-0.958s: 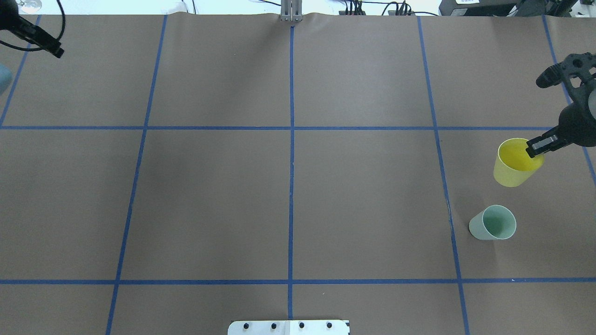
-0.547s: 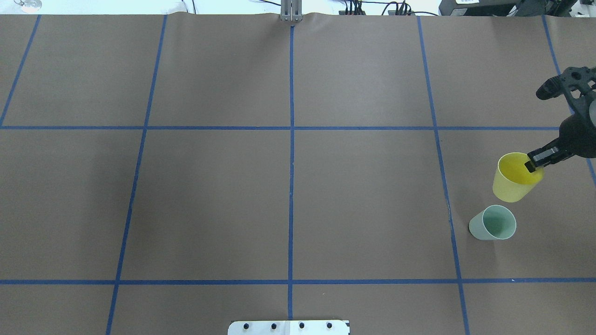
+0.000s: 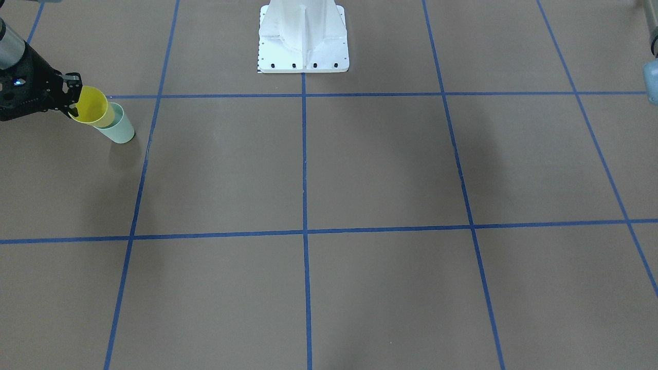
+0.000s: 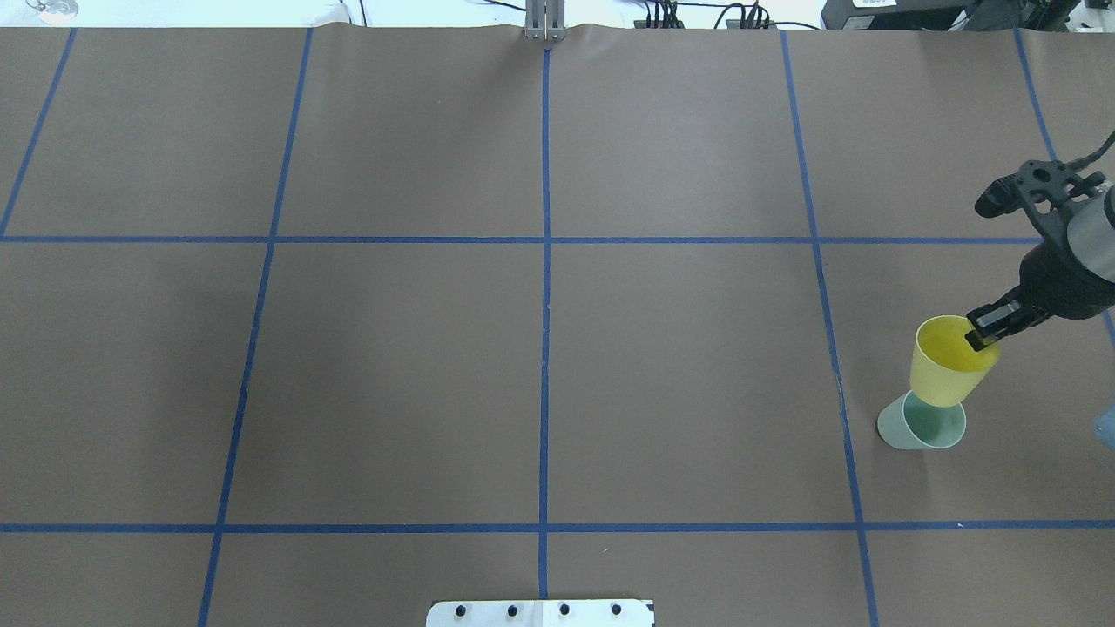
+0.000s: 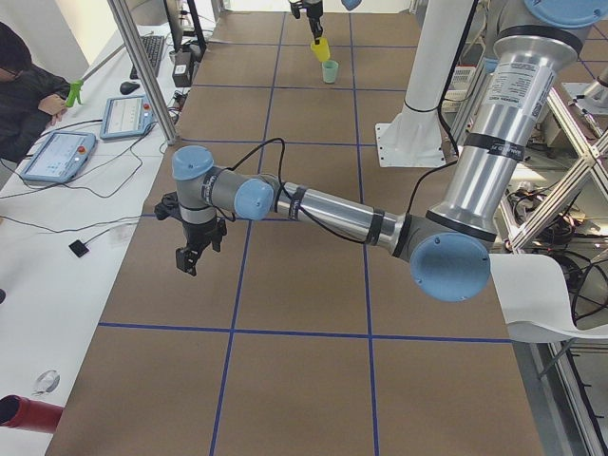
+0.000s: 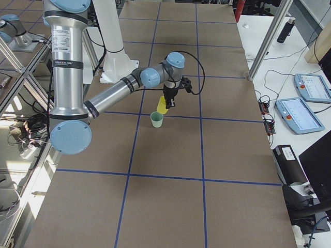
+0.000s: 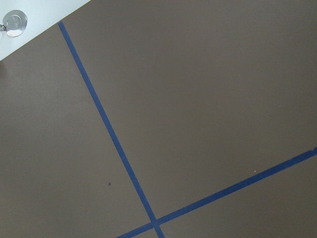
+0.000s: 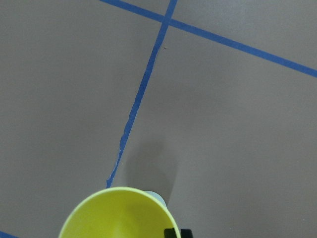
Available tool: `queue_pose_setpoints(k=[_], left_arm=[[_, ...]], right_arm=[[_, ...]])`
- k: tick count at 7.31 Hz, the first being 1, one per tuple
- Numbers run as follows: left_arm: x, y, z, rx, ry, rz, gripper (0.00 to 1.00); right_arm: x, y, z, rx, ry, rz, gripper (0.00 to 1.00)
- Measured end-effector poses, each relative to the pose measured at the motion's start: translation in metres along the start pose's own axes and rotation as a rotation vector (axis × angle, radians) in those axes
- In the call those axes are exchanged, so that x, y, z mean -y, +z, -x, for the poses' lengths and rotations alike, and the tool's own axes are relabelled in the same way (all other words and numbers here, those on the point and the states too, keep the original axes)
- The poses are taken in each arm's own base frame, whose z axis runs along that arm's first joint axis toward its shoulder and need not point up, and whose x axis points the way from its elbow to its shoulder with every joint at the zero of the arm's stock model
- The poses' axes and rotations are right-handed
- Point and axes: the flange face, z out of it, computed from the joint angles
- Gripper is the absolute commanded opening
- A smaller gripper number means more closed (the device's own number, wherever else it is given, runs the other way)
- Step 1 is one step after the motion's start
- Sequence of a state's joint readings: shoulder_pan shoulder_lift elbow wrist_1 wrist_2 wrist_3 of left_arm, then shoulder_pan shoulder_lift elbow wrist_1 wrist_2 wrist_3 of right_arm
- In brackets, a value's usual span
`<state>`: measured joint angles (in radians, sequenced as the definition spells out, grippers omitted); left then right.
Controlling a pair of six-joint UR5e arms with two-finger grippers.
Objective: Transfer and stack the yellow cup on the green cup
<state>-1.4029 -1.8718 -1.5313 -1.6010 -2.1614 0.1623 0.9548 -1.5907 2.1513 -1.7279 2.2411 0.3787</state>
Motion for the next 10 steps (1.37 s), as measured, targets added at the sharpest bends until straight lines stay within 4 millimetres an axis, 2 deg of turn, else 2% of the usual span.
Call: queue_pose_setpoints(k=[5, 10], left_arm=[[0.001, -0.003, 0.0, 0.002, 0.0, -0.005, 1.0], [0.003, -0.009, 0.002, 0.004, -0.001, -0.014, 1.0]], right_arm=[[-0.001, 0.024, 0.0, 0.006, 0.005, 0.059, 0.0], [0.002, 0.038, -0.008, -0.004, 0.023, 0.083, 0.0]])
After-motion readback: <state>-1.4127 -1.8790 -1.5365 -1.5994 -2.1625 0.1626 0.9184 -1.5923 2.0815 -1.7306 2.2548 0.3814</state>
